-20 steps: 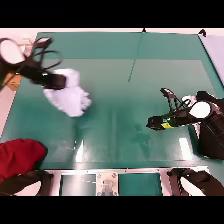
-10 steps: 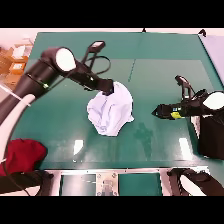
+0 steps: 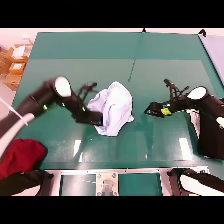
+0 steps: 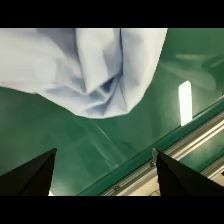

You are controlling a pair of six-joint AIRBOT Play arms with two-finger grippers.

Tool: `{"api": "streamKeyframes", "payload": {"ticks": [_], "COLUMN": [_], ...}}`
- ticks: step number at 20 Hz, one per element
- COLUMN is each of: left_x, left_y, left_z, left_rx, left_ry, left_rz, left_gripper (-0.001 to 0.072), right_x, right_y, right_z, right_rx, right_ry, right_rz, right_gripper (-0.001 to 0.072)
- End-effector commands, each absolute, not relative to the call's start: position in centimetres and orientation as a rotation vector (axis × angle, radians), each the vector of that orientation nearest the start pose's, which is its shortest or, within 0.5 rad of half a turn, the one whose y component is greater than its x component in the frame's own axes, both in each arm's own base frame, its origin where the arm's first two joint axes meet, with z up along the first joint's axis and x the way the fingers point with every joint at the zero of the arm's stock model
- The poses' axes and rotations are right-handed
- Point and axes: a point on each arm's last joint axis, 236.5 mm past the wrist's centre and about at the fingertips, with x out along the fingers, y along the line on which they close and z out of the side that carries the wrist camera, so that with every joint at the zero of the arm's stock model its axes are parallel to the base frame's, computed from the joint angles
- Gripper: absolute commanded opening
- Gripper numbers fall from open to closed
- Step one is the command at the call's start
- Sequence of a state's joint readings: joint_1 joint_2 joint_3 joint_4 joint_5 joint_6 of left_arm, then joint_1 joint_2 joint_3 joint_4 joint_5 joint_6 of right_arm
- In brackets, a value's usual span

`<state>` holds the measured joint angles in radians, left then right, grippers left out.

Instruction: Fold the shirts.

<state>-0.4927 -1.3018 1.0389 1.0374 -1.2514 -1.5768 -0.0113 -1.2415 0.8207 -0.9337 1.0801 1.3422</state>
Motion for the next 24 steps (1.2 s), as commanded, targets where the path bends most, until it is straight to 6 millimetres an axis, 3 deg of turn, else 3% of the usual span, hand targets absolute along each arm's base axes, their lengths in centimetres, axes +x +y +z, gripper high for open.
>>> {"api": "streamKeyframes", "payload": {"ticks": [1, 7, 9, 10, 11, 12, 13, 14, 15, 17, 18, 20, 22, 24], "left_x": [22.0, 24.8, 24.3, 23.8, 23.7, 23.7, 23.7, 23.9, 24.1, 25.1, 26.1, 29.5, 33.8, 36.4], "left_y": [-28.5, -29.5, -29.5, -29.4, -29.5, -29.7, -29.9, -30.0, -30.1, -30.7, -31.0, -30.3, -27.8, -24.1], "left_z": [-6.1, -7.4, -8.3, -8.8, -8.9, -8.9, -8.7, -8.4, -8.1, -6.4, -4.4, 1.7, 11.2, 22.2], "left_rx": [-0.373, -0.454, -0.456, -0.453, -0.458, -0.452, -0.453, -0.453, -0.444, -0.435, -0.426, -0.436, -0.471, -0.489], "left_ry": [1.557, 1.41, 1.45, 1.474, 1.484, 1.478, 1.471, 1.464, 1.449, 1.416, 1.374, 1.233, 0.998, 0.729], "left_rz": [-0.607, -0.546, -0.538, -0.535, -0.534, -0.552, -0.566, -0.572, -0.59, -0.625, -0.665, -0.707, -0.72, -0.713], "left_gripper": [0.0717, 0.0715, 0.0715, 0.0714, 0.0593, 0.0377, 0.0236, 0.0066, 0.0024, 0.0023, 0.0023, 0.0023, 0.0023, 0.0023], "right_x": [31.3, 29.6, 29.4, 29.4, 29.6, 30.0, 30.5, 31.0, 31.5, 32.6, 33.1, 34.6, 37.4, 40.5], "right_y": [14.8, 19.4, 19.7, 19.7, 19.5, 19.3, 19.1, 18.8, 18.7, 17.9, 17.3, 15.0, 12.0, 8.4], "right_z": [-7.5, -11.2, -12.0, -12.0, -12.1, -12.1, -12.0, -11.9, -11.6, -10.7, -9.9, -6.5, -0.9, 7.6], "right_rx": [0.548, 0.554, 0.544, 0.545, 0.547, 0.551, 0.553, 0.552, 0.548, 0.549, 0.546, 0.569, 0.602, 0.59], "right_ry": [1.461, 1.565, 1.575, 1.576, 1.572, 1.562, 1.546, 1.532, 1.518, 1.494, 1.494, 1.486, 1.398, 1.204], "right_rz": [0.463, 0.553, 0.547, 0.546, 0.541, 0.532, 0.521, 0.519, 0.524, 0.533, 0.545, 0.568, 0.57, 0.551], "right_gripper": [0.0349, 0.0342, 0.0208, 0.0203, 0.0117, 0.0113, 0.0107, 0.0012, 0.0015, 0.0014, 0.0014, 0.0013, 0.0013, 0.0013]}}
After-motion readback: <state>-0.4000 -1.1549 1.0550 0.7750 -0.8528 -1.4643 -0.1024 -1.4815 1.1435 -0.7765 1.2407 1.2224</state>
